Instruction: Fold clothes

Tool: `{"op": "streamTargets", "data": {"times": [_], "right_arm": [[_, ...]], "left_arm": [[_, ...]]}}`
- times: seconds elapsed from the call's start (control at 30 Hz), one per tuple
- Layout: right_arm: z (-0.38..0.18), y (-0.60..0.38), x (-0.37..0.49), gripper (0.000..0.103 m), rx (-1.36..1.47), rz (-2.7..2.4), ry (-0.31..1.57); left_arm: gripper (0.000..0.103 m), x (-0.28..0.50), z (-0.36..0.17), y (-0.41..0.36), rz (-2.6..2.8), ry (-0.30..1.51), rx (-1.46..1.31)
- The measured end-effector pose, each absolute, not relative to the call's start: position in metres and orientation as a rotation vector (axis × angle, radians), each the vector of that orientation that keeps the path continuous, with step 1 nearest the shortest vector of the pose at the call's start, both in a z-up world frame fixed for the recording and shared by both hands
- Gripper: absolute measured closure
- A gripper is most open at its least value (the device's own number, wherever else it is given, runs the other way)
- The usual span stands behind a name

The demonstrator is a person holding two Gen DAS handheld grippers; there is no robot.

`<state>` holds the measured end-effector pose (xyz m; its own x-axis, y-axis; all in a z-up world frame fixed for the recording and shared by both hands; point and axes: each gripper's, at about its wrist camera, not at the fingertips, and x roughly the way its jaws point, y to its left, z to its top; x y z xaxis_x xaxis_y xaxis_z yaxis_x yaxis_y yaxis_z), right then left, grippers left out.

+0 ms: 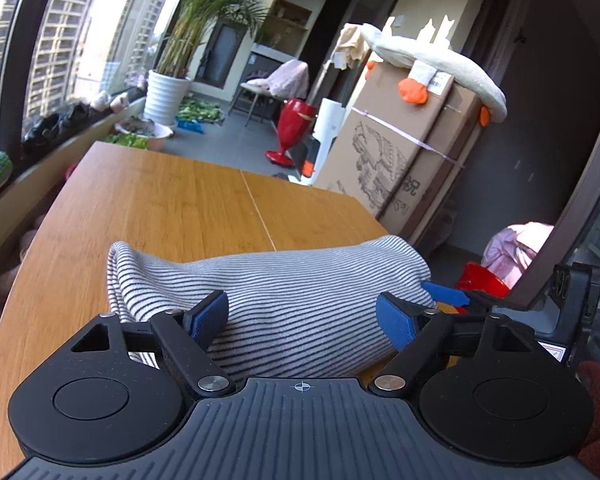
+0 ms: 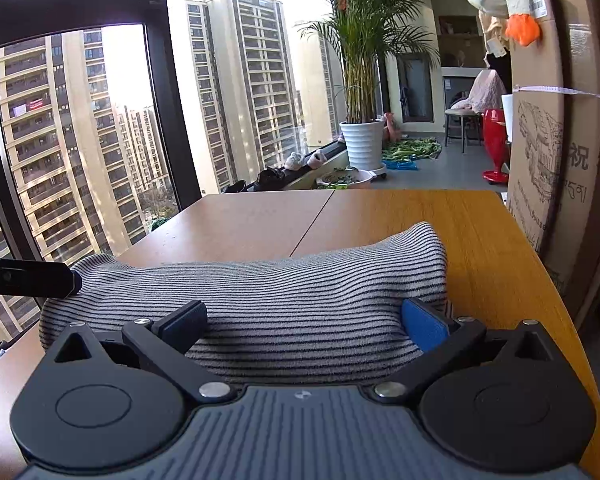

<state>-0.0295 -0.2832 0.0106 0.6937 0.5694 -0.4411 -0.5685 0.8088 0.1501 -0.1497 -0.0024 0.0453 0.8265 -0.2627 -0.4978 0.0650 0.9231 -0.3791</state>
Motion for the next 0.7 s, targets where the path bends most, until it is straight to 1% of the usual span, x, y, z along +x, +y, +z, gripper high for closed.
{"op": "streamTargets", "data": {"times": [0.13, 0.33, 0.43, 0.53, 0.7], "right_arm": [[0.010, -0.282, -0.039, 0.000, -0.034, 0.630, 0.481], [0.016, -0.283, -0.055, 0.000, -0.078, 0.594, 0.489], [0.013, -0.291, -0.045, 0.000, -0.036, 0.565, 0.533], [0.008, -0.301, -0.033, 0.000, 0.035, 0.567, 0.571], [0.004, -0.298, -0.024, 0.000, 0.043, 0.557, 0.603]], "left_arm": [[0.020, -0.162, 0.048, -0.004, -0.127, 0.594, -0.359], [0.020, -0.177, 0.049, -0.004, -0.056, 0.629, -0.366], [0.021, -0.170, 0.037, 0.002, -0.050, 0.664, -0.399], [0.021, -0.160, 0.032, 0.006, -0.055, 0.656, -0.412], [0.021, -0.137, 0.024, 0.008, -0.061, 0.646, -0.377]]}}
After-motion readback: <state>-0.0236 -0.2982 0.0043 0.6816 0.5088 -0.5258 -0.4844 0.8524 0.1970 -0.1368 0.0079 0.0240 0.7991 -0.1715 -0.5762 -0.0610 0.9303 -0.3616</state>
